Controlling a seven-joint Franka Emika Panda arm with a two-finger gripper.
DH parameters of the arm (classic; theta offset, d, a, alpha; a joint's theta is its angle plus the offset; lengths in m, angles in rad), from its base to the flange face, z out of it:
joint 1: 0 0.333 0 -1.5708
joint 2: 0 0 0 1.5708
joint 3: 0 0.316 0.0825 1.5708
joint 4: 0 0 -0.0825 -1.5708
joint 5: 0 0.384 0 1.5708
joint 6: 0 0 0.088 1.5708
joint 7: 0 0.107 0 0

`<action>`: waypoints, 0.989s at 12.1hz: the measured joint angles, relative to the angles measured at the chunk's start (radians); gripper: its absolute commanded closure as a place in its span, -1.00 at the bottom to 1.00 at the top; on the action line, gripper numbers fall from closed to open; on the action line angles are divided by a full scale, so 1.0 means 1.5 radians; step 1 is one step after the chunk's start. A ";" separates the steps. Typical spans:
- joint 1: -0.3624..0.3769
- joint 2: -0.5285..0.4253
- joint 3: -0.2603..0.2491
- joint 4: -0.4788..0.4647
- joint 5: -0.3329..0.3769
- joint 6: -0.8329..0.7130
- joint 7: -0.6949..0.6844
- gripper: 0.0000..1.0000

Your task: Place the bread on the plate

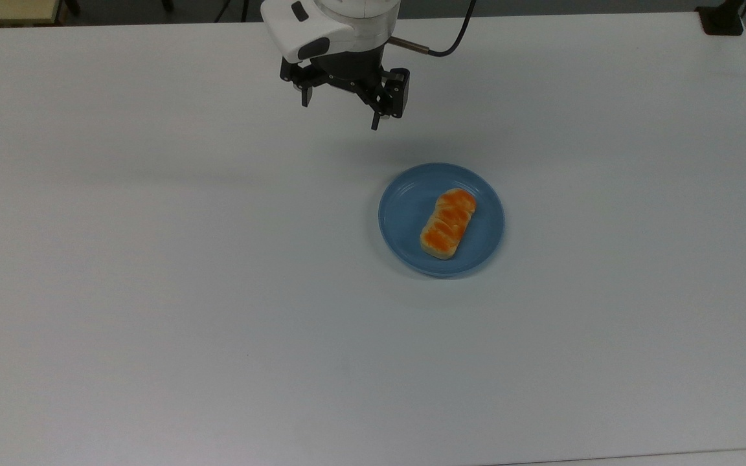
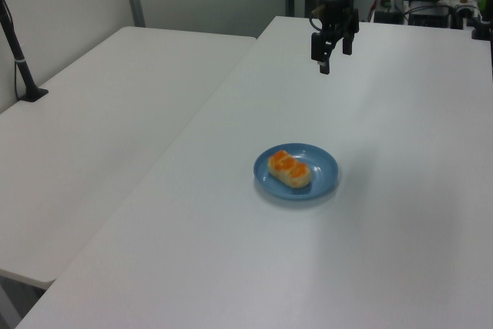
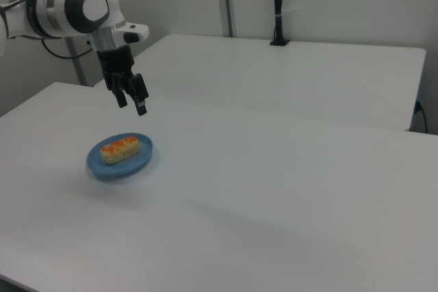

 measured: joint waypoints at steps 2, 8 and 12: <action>0.000 0.000 0.000 0.000 0.000 0.000 0.000 -1.00; -0.040 -0.028 -0.025 0.021 -0.002 -0.049 -0.197 -1.00; -0.232 -0.202 -0.032 -0.006 0.069 -0.105 -0.467 -1.00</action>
